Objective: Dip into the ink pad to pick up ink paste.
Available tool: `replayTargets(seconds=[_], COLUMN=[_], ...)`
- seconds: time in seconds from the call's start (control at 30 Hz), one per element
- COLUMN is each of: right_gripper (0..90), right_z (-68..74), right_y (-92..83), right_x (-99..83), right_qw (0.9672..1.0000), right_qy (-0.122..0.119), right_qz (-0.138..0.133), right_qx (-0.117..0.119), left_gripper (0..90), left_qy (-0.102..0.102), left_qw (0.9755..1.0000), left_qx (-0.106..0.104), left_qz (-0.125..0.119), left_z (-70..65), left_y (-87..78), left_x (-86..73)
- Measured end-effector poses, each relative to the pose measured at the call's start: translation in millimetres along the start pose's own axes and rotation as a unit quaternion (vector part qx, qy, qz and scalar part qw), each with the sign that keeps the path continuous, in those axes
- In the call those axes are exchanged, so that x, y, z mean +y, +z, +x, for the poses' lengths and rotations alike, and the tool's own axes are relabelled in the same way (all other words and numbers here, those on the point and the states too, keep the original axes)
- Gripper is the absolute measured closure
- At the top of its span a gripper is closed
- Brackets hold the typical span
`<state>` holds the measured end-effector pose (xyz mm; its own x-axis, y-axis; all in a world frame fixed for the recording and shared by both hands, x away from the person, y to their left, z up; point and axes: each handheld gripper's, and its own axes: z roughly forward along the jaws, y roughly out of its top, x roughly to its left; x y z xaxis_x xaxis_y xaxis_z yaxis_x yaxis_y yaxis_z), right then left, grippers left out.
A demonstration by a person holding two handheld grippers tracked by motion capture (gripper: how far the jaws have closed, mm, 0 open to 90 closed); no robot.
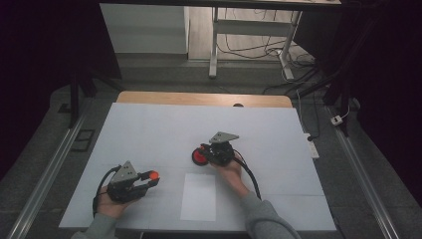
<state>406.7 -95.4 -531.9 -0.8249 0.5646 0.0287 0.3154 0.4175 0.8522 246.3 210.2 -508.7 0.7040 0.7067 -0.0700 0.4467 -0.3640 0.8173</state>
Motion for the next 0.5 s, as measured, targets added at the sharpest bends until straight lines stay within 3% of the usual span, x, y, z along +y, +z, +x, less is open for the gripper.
replayTargets(seconds=[0.5], right_gripper=[73.2], right_z=[-0.4], right_y=[-0.2], right_x=[-0.9], right_qw=[1.0000], right_qy=[0.002], right_qz=[-0.002], right_qx=[0.002], left_gripper=[65.4], left_qy=[0.000], left_qw=[1.0000], left_qx=[-0.001], left_qz=[0.000], left_z=[-0.5], left_y=[0.7], left_x=[-0.1])
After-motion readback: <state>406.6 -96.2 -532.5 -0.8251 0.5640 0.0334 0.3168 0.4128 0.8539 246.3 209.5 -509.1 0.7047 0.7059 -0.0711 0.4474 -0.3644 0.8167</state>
